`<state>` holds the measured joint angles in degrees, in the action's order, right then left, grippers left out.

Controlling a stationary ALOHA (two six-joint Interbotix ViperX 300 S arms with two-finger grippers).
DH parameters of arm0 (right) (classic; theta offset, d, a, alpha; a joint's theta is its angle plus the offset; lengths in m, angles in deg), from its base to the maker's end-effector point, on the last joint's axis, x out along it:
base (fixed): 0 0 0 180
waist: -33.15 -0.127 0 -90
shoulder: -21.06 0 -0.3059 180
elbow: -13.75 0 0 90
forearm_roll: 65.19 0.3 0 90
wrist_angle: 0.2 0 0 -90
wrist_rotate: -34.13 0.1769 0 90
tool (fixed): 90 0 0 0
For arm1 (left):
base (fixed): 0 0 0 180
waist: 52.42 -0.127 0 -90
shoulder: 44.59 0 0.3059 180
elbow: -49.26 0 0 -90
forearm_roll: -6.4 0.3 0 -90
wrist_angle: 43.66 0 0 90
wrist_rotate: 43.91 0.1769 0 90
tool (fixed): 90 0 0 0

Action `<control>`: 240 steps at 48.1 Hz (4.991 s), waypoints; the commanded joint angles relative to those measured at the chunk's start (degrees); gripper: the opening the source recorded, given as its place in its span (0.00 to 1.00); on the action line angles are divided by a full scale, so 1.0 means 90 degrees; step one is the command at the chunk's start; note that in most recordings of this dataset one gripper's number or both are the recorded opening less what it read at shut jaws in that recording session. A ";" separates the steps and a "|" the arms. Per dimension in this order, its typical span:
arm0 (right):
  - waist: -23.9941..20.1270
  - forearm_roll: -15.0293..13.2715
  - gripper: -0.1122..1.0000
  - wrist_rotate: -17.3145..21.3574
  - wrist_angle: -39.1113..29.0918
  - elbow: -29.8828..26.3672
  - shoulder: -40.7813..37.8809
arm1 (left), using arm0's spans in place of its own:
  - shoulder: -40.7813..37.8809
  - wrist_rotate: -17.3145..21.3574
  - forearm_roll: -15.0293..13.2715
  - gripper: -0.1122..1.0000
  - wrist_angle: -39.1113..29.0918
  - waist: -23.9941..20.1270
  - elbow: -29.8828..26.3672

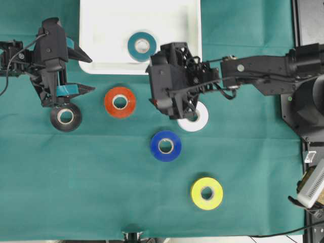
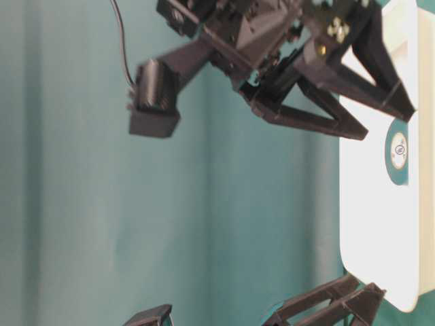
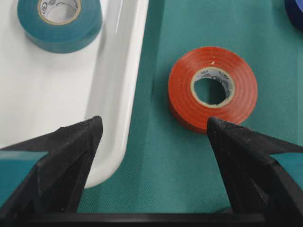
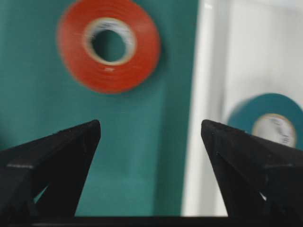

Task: Put the tape alternately from left to right into the white case.
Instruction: 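Release the teal roll and withdraw the right gripper from the tray, then lower the left gripper onto the red tape roll and grasp it, then lift the red roll into the white tray with the left gripper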

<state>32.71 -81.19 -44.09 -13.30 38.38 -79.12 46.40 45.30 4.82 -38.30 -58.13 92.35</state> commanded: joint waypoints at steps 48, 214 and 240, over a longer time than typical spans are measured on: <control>-0.0391 0.0010 0.76 0.0420 0.0498 0.0996 0.1006 | 0.0078 0.0000 0.0000 0.96 0.0029 0.0156 -0.0117; -0.0391 0.0010 0.76 0.0420 0.0791 0.1221 0.1006 | -0.1064 0.0098 0.0039 0.35 -0.1650 0.0811 -0.1807; -0.0391 0.0010 0.76 0.0420 0.0938 0.1270 0.1006 | -0.1162 0.1104 0.0039 0.35 -0.1650 -0.0898 -0.1885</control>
<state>29.37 -81.19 -40.40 -5.74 50.16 -71.21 35.15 54.62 5.09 -53.42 -64.28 76.79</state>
